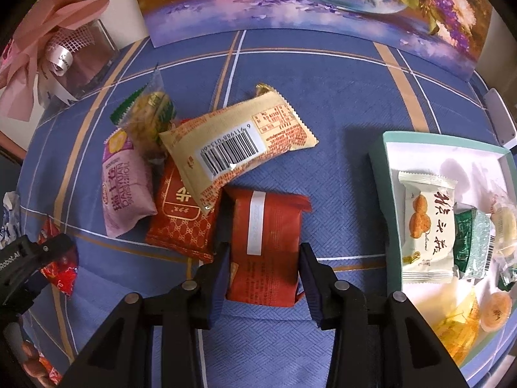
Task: Organize snacks
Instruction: 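Grasp the red cartoon-printed packet with left gripper while right gripper lowers to the red-brown packet, then close right gripper on the red-brown packet while left gripper holds the red packet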
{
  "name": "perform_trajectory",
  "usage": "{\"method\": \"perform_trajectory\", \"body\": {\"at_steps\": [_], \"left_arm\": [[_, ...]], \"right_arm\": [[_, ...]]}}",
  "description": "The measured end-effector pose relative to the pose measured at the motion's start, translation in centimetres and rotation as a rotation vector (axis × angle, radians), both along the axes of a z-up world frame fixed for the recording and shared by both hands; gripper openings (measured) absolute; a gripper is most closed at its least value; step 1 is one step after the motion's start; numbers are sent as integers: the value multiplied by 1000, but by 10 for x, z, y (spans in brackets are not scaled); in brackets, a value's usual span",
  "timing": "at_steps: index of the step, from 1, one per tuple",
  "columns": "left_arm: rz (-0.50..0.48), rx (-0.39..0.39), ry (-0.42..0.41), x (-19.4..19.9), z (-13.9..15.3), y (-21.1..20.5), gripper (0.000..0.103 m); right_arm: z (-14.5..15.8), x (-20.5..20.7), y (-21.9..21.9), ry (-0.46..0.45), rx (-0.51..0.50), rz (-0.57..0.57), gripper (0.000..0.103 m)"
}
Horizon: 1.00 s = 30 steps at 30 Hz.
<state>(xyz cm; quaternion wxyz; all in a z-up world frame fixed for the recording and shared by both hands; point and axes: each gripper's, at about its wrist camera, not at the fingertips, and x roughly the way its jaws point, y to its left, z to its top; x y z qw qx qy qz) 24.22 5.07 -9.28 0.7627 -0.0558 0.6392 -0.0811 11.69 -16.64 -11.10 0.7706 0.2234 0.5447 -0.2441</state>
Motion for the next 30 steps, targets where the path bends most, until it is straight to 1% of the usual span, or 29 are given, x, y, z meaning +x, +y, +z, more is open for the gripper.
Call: {"method": "perform_trajectory", "body": {"at_steps": [7, 17, 21, 22, 24, 27, 30], "left_arm": [[-17, -1, -23, -3, 9, -6, 61], [-53, -5, -63, -11, 27, -20, 61], [-72, -18, -104, -18, 45, -28, 61], [-78, -28, -113, -20, 50, -30, 61], [-90, -50, -134, -23, 62, -33, 61], [-107, -61, -168, -28, 77, -40, 61], [-124, -61, -201, -35, 90, -47, 61]], "right_arm": [[3, -6, -1, -8, -2, 3, 42], [25, -18, -7, -36, -9, 8, 42], [43, -25, -11, -71, -18, 5, 41], [48, -26, -12, -79, -22, 2, 35], [60, -30, -15, -102, -29, -3, 35], [73, -38, -18, -129, -40, 1, 35], [71, -38, -21, -128, -35, -2, 35]]}}
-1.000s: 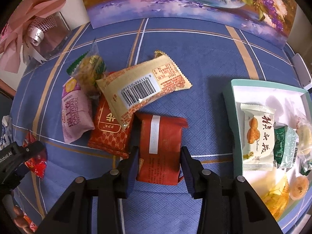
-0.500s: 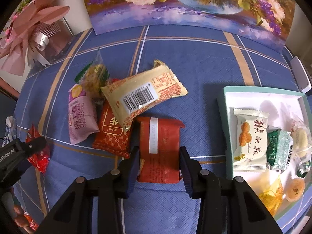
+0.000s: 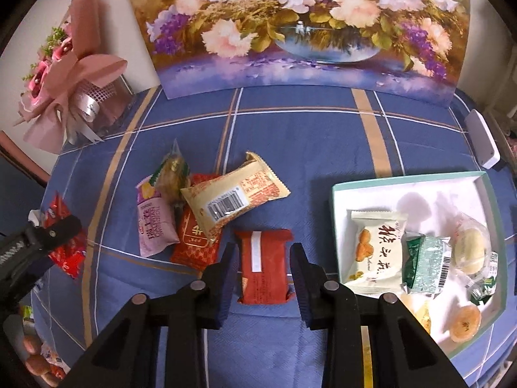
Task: Organize snacks
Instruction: 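Close right gripper on the red-brown packet while left gripper holds the red packet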
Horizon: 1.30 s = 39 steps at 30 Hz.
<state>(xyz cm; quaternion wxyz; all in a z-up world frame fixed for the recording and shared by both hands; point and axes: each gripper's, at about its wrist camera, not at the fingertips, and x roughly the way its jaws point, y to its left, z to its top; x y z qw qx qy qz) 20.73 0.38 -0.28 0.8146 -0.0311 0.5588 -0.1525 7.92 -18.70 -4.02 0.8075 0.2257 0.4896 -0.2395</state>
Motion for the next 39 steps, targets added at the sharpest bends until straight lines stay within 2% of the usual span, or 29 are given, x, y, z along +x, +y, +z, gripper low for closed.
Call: {"method": "perform_trajectory", "body": {"at_steps": [3, 9, 11, 12, 13, 23, 32, 36, 39], "left_arm": [[-14, 7, -8, -4, 2, -6, 61], [-22, 37, 35, -5, -16, -13, 61], [-22, 45, 51, -4, -22, -13, 61], [-19, 46, 61, -4, -26, -12, 61], [-16, 47, 67, -4, -28, -11, 61], [-18, 95, 140, -4, -61, -16, 61], [-19, 100, 156, -4, -69, -17, 61], [-22, 103, 156, -4, -70, -19, 61], [-21, 103, 153, -4, -71, -20, 61]], "right_arm": [[-9, -3, -5, 13, 25, -8, 35], [-23, -4, -8, 7, 58, -11, 37], [-30, -1, -6, 11, 64, -10, 44], [-33, 0, -6, 16, 63, -11, 53], [-36, 2, -5, 23, 62, -10, 57], [-61, 13, 8, 94, 47, 33, 57], [-76, 13, 3, 118, 44, 12, 57], [-78, 16, 11, 120, 33, 42, 44], [-79, 15, 15, 117, 33, 42, 43]]}}
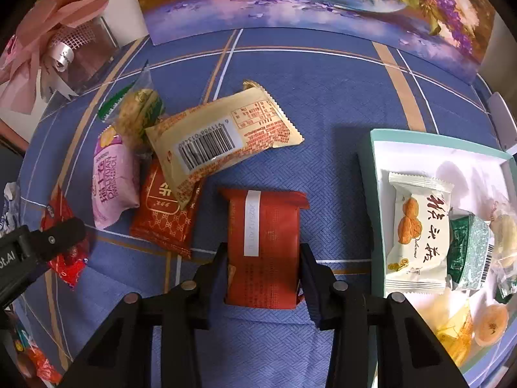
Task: Organize snacks
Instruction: 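Close right gripper on the red-brown packet while left gripper holds the red packet, then carry the red packet and red-brown packet over the white tray with both grippers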
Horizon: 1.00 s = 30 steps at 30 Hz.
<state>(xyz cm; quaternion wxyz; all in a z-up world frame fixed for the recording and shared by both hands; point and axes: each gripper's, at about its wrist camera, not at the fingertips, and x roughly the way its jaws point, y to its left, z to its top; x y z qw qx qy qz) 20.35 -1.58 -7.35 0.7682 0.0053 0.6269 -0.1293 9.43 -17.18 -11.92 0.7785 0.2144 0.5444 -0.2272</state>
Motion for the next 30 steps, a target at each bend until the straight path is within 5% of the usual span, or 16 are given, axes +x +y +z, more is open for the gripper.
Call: {"method": "perform_trajectory", "body": {"at_steps": [8, 20, 30], "left_arm": [[-8, -16, -12, -2, 7, -2, 61], [-32, -71, -127, -13, 59, -8, 61], [-114, -96, -194, -37, 84, -47, 61]], "right_arm": [[8, -5, -4, -10, -2, -7, 42], [59, -27, -19, -126, -13, -31, 42], [81, -49, -43, -171, -26, -96, 42]]}}
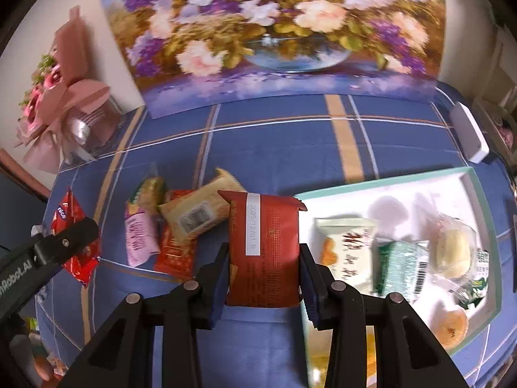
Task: Organize snacks
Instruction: 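Carry the red packet and red-brown packet over the white tray with both grippers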
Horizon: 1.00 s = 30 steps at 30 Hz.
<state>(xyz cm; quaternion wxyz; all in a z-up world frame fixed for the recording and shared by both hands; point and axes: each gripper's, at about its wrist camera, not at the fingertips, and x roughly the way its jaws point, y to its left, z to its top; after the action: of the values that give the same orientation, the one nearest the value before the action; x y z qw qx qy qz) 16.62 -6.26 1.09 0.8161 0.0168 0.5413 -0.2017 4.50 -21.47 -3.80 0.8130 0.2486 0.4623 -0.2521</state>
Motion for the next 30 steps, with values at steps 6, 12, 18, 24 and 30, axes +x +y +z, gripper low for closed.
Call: {"method": "perform_trajectory", "body": {"at_steps": [6, 12, 18, 24, 30], "left_arm": [[-97, 13, 21, -25, -8, -42, 61], [-203, 30, 36, -52, -16, -85, 61], [-289, 41, 48, -78, -26, -119, 61], [-376, 66, 41, -104, -36, -151, 61], [-431, 103, 38, -127, -53, -171, 61]], "right_arm": [[0, -26, -39, 1, 22, -77, 42], [-8, -63, -80, 7, 50, -172, 42], [-18, -94, -105, 25, 60, -235, 42], [-29, -114, -124, 35, 82, -269, 42], [-29, -127, -136, 31, 76, -302, 42]]}}
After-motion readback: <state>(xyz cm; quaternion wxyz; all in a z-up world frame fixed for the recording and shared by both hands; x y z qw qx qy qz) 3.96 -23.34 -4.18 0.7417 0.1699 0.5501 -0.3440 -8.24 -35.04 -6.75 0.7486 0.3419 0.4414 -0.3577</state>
